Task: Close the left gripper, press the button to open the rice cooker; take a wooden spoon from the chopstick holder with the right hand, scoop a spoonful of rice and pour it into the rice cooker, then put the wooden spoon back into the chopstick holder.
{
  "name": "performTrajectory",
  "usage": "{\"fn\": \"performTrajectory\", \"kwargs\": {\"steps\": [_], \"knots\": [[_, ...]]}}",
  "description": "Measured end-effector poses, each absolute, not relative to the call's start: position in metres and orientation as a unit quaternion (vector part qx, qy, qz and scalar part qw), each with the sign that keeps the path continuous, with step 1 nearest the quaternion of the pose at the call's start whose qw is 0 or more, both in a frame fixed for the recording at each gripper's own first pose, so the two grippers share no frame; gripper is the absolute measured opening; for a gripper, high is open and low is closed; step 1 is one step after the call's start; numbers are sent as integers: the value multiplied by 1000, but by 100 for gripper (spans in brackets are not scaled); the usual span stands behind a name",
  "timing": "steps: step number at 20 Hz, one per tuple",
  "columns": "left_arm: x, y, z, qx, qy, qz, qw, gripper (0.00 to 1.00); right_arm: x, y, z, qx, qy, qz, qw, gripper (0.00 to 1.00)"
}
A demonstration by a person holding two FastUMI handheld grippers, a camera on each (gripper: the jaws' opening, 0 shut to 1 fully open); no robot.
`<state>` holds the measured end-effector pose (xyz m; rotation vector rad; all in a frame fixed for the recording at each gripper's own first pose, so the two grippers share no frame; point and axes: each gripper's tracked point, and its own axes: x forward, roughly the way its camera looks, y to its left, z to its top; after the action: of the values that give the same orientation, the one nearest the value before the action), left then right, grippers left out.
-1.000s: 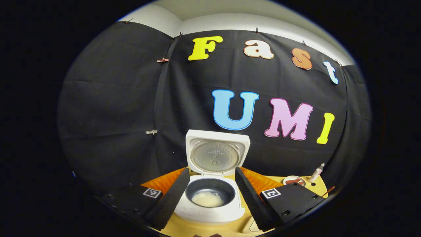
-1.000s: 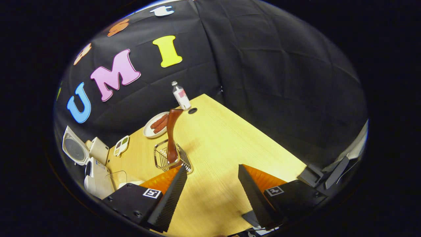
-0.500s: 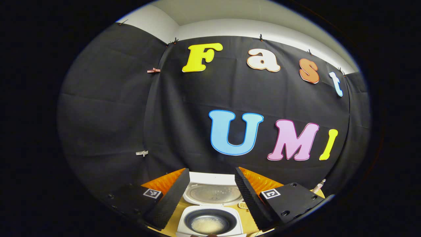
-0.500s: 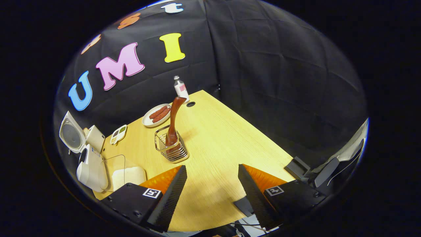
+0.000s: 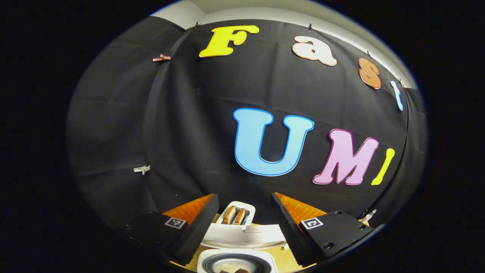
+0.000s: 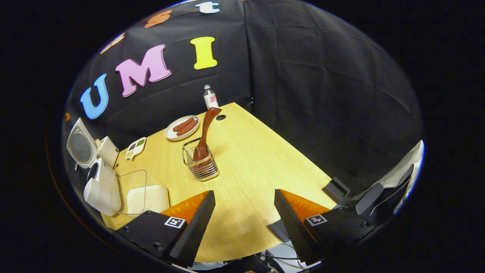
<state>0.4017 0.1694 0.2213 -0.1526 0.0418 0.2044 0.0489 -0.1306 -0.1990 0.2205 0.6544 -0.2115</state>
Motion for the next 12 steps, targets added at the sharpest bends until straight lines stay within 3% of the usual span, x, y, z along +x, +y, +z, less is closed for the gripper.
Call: {"fn": "performTrajectory", "kwargs": {"steps": [6, 12], "knots": [[430, 165, 178, -94, 83, 102, 987, 96, 40, -119, -208, 93, 331, -89, 935, 99], [421, 155, 155, -3, 134, 98, 986, 99, 45, -111, -215, 115, 336, -77, 932, 99]]}}
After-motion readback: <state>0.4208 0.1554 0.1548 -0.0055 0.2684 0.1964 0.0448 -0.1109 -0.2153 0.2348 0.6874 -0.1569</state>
